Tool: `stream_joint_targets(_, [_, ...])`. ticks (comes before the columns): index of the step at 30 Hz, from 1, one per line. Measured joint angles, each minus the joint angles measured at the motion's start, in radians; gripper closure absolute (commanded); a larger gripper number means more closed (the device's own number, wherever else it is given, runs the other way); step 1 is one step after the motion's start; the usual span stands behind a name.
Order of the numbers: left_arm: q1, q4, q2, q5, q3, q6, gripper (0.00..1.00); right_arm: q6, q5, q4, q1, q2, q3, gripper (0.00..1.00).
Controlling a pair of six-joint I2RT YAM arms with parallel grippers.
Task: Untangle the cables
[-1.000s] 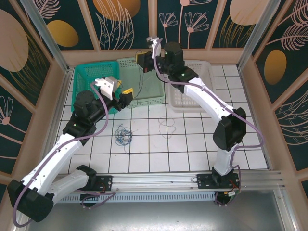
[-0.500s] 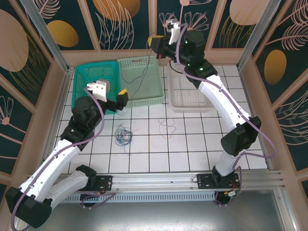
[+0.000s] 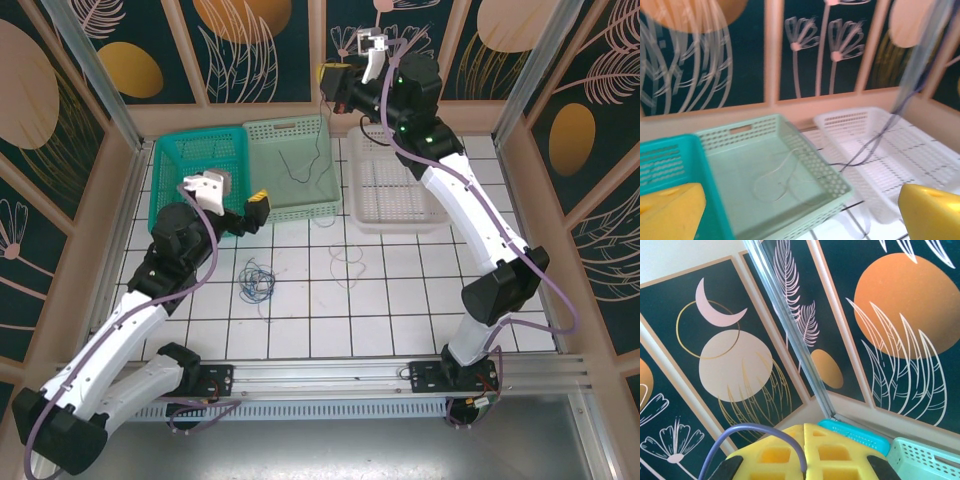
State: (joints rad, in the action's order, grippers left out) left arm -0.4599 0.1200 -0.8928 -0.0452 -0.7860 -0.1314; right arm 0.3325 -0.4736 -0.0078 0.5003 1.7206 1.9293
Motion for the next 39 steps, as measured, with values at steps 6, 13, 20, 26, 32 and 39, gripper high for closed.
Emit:
stream_joint_targets(6, [-0.004, 0.116, -0.044, -0.182, -0.010, 0.003, 0.01, 0.019, -0.011, 0.000, 0.013, 0.000, 0.000, 1.00])
stream_joint_targets(13, [-0.019, 0.188, -0.168, -0.293, -0.085, 0.026, 0.01, 0.041, -0.039, -0.007, 0.048, 0.017, 0.038, 1.00])
stream_joint_targets(20, [-0.047, 0.196, -0.286, -0.296, -0.143, 0.074, 0.01, 0.049, -0.068, -0.012, 0.098, 0.050, 0.092, 1.00])
stream_joint_targets(26, [-0.053, 0.206, -0.376, -0.286, -0.216, 0.102, 0.03, 0.049, -0.085, -0.026, 0.111, 0.063, 0.101, 1.00])
stream_joint_targets(32, [-0.053, 0.209, -0.447, -0.294, -0.271, 0.115, 0.32, 0.051, -0.105, -0.030, 0.113, 0.063, 0.102, 1.00])
stream_joint_targets(39, [-0.053, 0.198, -0.458, -0.295, -0.271, 0.137, 0.80, 0.051, -0.110, -0.038, 0.109, 0.063, 0.101, 1.00])
